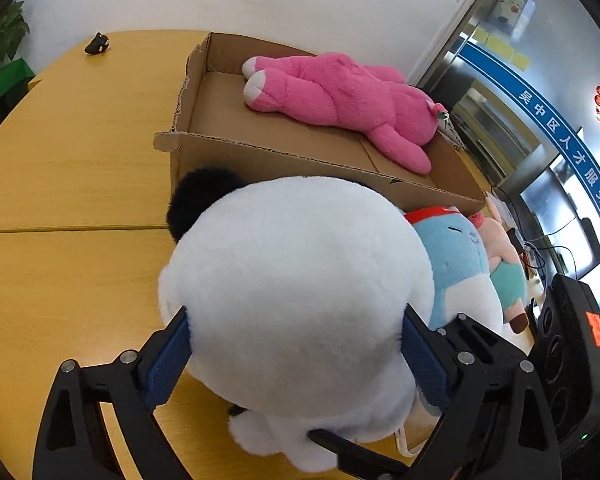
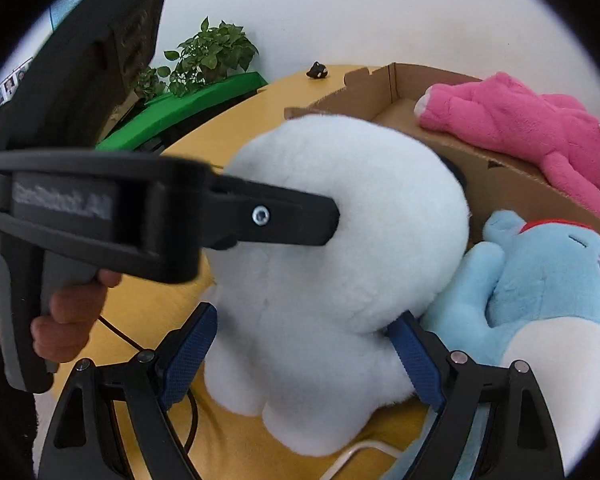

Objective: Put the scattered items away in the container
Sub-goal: 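Move both tools to the white panda plush and close on it, then lift the white panda and carry it over the box, then lower the panda beside the pink bear, open both tools, withdraw, then move both tools toward the blue bear plush on the table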

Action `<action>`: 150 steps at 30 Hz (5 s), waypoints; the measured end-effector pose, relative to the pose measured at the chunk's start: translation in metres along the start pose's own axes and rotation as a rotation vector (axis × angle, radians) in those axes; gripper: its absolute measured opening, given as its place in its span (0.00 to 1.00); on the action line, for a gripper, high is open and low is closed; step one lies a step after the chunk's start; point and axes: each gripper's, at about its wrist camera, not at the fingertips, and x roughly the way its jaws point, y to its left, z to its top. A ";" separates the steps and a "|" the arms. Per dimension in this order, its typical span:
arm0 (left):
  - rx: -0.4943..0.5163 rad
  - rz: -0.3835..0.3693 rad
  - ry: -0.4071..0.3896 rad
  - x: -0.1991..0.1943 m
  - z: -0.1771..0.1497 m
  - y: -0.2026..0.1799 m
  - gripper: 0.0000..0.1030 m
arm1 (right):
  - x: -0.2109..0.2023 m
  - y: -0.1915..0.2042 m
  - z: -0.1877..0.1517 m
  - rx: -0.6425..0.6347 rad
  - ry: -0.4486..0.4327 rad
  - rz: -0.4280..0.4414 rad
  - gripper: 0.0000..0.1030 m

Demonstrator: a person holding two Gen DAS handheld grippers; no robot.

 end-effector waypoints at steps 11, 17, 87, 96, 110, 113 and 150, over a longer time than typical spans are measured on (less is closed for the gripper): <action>0.011 -0.004 -0.065 -0.033 -0.010 -0.009 0.74 | -0.018 0.006 -0.007 0.047 -0.061 0.009 0.53; 0.108 -0.002 -0.186 -0.081 0.017 -0.044 0.72 | -0.068 0.012 0.008 0.052 -0.207 0.025 0.52; 0.089 0.218 -0.307 -0.074 0.009 -0.148 1.00 | -0.185 -0.128 0.028 0.231 -0.239 -0.495 0.82; 0.087 0.177 -0.271 -0.068 -0.002 -0.164 1.00 | -0.191 -0.135 0.016 0.253 -0.236 -0.515 0.82; 0.066 0.147 -0.246 -0.060 -0.011 -0.158 1.00 | -0.180 -0.129 0.018 0.239 -0.218 -0.532 0.82; 0.058 0.138 -0.238 -0.059 -0.013 -0.158 1.00 | -0.179 -0.129 0.017 0.242 -0.213 -0.530 0.82; -0.083 0.127 -0.169 -0.034 -0.041 -0.107 1.00 | -0.128 -0.120 -0.004 0.168 -0.084 -0.367 0.82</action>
